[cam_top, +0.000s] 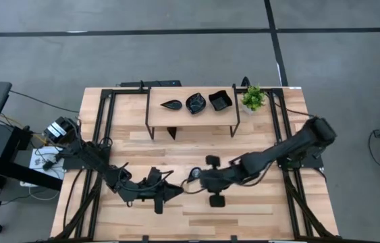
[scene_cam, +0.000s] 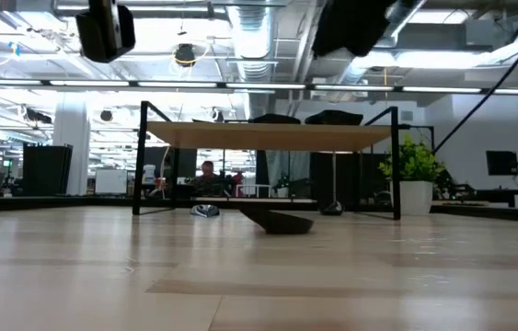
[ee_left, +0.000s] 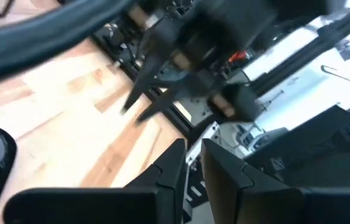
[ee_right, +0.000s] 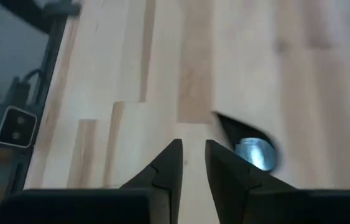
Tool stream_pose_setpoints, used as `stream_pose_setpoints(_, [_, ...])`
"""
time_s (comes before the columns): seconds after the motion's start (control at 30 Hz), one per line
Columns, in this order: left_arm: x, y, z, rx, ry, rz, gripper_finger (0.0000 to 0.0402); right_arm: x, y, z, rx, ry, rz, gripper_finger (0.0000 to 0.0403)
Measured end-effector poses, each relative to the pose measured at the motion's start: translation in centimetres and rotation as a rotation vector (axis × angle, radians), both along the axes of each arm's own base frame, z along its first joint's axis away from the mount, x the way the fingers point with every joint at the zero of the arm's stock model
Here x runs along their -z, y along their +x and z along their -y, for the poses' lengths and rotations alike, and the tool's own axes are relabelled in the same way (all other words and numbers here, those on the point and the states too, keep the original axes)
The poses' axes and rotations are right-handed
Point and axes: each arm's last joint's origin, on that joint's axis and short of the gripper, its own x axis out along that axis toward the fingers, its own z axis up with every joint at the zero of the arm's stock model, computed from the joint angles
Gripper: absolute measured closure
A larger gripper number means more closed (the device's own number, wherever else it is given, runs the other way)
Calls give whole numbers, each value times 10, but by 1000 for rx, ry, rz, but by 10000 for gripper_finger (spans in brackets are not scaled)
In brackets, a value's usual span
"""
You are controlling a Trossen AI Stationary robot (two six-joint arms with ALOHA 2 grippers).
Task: Pick & Place Mini shaped plates
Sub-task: Stack the black drop shaped plate on the black drop shaped plate on the shelf
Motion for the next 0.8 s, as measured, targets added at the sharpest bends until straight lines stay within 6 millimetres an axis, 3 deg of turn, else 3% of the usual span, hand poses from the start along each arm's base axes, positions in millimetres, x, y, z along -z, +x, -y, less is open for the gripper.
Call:
stream_pose_setpoints(0.2, [-1, 16, -23, -95, -35, 7, 348, -49, -42, 8, 96, -65, 117, 337])
stream_pose_setpoints(0.37, [-7, 42, -54, -21, -74, 14, 348, -83, -83, 11, 48, -77, 202, 337])
stream_pose_setpoints(0.6, [-36, 64, -72, -71, 188, 85, 347, -89, -141, 28, -31, -83, 211, 337])
stream_pose_setpoints(0.8, [-50, 75, -87, -130, 260, 110, 331, -82, -162, 39, -8, -23, 319, 337])
